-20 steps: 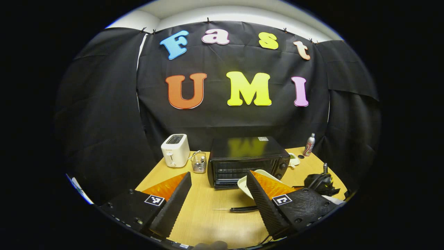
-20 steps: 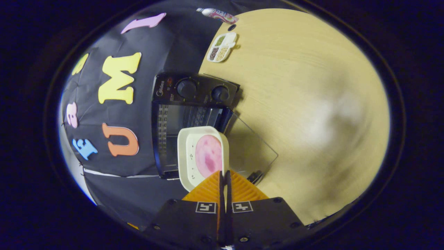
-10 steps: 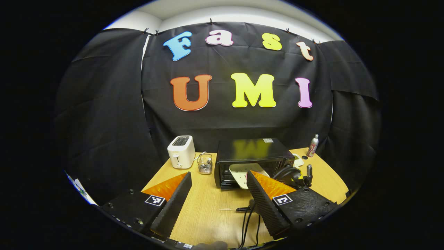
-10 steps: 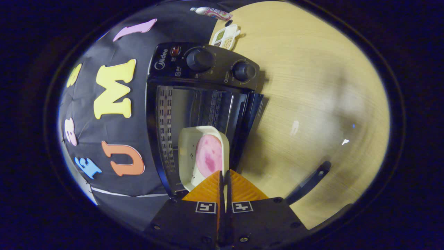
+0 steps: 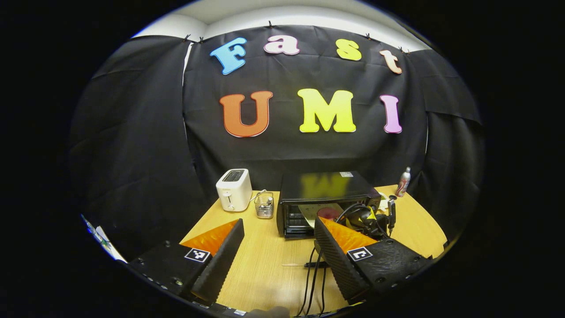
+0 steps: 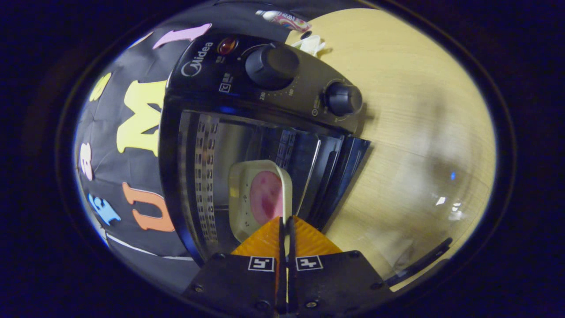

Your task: Open the electric oven with the left hand, put the food in, and close the electric oven.

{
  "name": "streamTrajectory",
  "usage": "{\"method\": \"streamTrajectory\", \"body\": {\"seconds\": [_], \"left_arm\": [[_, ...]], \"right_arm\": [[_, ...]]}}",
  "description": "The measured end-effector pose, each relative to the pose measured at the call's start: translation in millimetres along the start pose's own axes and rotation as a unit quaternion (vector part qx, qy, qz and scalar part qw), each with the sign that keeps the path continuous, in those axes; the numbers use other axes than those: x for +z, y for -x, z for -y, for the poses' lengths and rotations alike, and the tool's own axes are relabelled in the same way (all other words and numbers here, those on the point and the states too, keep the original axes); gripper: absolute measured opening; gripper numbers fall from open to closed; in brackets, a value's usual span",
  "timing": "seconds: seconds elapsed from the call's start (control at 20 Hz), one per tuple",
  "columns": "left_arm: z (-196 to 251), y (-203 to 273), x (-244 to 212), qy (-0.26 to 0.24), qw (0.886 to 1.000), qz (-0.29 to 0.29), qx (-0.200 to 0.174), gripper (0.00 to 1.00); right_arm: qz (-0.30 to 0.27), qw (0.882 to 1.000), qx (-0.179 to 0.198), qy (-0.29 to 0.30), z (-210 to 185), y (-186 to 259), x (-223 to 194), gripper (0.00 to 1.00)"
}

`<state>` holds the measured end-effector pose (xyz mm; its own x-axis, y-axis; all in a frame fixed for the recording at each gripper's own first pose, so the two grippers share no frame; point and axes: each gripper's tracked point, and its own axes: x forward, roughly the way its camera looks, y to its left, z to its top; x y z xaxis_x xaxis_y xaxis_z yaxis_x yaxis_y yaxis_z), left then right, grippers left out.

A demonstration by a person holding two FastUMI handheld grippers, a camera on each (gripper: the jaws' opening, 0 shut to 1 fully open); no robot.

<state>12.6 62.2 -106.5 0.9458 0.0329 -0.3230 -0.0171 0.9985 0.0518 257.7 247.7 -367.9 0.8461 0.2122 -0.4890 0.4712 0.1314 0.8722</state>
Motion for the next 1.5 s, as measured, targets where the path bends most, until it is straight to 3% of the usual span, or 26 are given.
{"method": "streamTrajectory", "body": {"seconds": [0.15, 0.2, 0.3, 0.4, 0.45, 0.6, 0.7, 0.75, 0.85, 0.9, 0.95, 1.05, 1.15, 1.2, 1.25, 1.3, 1.35, 1.4, 1.5], "left_arm": [[-1, -3, 0, 0.002, 1.0, 0.0, 0.002, 0.97], [-1, -2, 1, 0.001, 1.0, 0.002, 0.002, 0.97], [0, -4, 3, 0.002, 1.0, 0.005, 0.003, 0.97], [0, -6, 3, 0.002, 1.0, 0.007, 0.002, 0.97], [0, -5, 2, 0.001, 1.0, 0.009, 0.003, 0.97], [3, -6, 6, -0.002, 1.0, 0.012, 0.004, 0.97], [3, -4, 7, 0.001, 1.0, 0.017, 0.003, 0.97], [4, -4, 8, 0.002, 1.0, 0.018, 0.002, 0.97], [6, -4, 12, 0.007, 1.0, 0.025, -0.001, 0.97], [6, -2, 10, 0.009, 1.0, 0.028, -0.003, 0.97], [8, -2, 12, 0.011, 0.999, 0.032, -0.005, 0.97], [10, -2, 15, 0.014, 0.999, 0.041, -0.01, 0.97], [10, -2, 15, 0.012, 0.999, 0.051, -0.014, 0.97], [12, -1, 16, 0.013, 0.998, 0.057, -0.016, 0.97], [14, -1, 17, 0.015, 0.998, 0.06, -0.02, 0.97], [16, -3, 16, 0.016, 0.998, 0.064, -0.022, 0.97], [16, -4, 14, 0.014, 0.997, 0.068, -0.024, 0.96], [17, -6, 11, 0.012, 0.997, 0.069, -0.024, 0.96], [23, -11, 4, 0.013, 0.997, 0.068, -0.029, 0.97]], "right_arm": [[-0.002, 1.0, 0.006, -0.001, 3, -7, 1, 0.07], [0.003, 1.0, 0.018, 0.007, -2, 6, 4, 0.03], [0.013, 0.999, 0.03, 0.028, -10, 8, 10, 0.1], [0.005, 0.998, 0.037, 0.054, -18, 15, 7, 0.2], [0.005, 0.997, 0.045, 0.067, -24, 19, 8, 0.31], [-0.001, 0.992, 0.042, 0.118, -26, 35, 7, 0.53], [-0.013, 0.989, 0.039, 0.14, -29, 50, 8, 0.75], [-0.018, 0.988, 0.034, 0.151, -29, 59, 9, 0.78], [-0.028, 0.982, 0.028, 0.184, -31, 80, 10, 0.8], [-0.035, 0.979, 0.026, 0.201, -32, 92, 11, 0.74], [-0.04, 0.975, 0.021, 0.218, -32, 104, 13, 0.75], [-0.045, 0.967, 0.018, 0.25, -33, 127, 21, 0.86], [-0.038, 0.959, 0.011, 0.281, -33, 151, 37, 0.9], [-0.036, 0.955, 0.007, 0.296, -31, 165, 43, 0.89], [-0.031, 0.95, 0.003, 0.311, -31, 178, 50, 0.82], [-0.025, 0.944, 0.0, 0.328, -31, 190, 59, 0.82], [-0.018, 0.938, -0.002, 0.345, -30, 203, 67, 0.9], [-0.008, 0.932, -0.003, 0.364, -32, 215, 76, 0.83], [0.02, 0.915, -0.005, 0.403, -34, 238, 97, 0.82]]}}
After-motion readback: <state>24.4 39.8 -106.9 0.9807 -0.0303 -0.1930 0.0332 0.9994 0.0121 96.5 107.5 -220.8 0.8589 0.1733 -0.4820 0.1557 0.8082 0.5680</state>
